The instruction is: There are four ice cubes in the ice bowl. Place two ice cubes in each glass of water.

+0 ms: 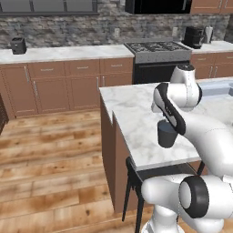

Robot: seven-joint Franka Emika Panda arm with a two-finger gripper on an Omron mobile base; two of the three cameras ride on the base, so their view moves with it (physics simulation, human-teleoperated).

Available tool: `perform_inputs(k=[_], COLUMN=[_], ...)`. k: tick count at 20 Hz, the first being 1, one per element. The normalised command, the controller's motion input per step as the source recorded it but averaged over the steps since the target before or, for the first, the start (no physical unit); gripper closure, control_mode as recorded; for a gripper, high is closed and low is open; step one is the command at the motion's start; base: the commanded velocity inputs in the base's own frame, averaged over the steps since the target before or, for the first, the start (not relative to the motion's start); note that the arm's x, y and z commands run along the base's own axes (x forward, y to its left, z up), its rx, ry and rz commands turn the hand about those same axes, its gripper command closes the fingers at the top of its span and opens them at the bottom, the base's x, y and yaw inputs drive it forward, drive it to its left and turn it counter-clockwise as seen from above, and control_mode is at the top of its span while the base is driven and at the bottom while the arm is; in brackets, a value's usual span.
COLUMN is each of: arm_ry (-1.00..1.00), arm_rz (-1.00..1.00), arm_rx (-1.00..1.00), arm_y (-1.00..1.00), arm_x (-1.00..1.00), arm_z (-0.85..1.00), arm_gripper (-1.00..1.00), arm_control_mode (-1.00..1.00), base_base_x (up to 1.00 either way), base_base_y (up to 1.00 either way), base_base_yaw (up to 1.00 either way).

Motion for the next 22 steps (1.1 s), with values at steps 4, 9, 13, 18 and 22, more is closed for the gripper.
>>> perform_inputs(k=[4,9,13,18,22], arm_ry=[0.11,0.03,0.0,0.0,0.0], arm_rz=[0.0,0.0,0.0,0.0,0.0], arm_rx=[0.0,0.0,0.0,0.0,0.0], arm_y=[0.0,0.0,0.0,0.0,0.0], arm_x=[0.0,0.05,0.16,0.27,0.04], arm_z=[-0.44,-0.18,0.0,0.0,0.0], arm_gripper=[1.0,1.0,1.0,1.0,1.0], arm_control_mode=[-1.0,-1.0,-1.0,-1.0,-1.0], base_base_x=[0.0,0.0,0.0,0.0,0.0], base_base_y=[0.0,0.0,0.0,0.0,0.0], base_base_yaw=[0.0,0.0,0.0,0.0,0.0])
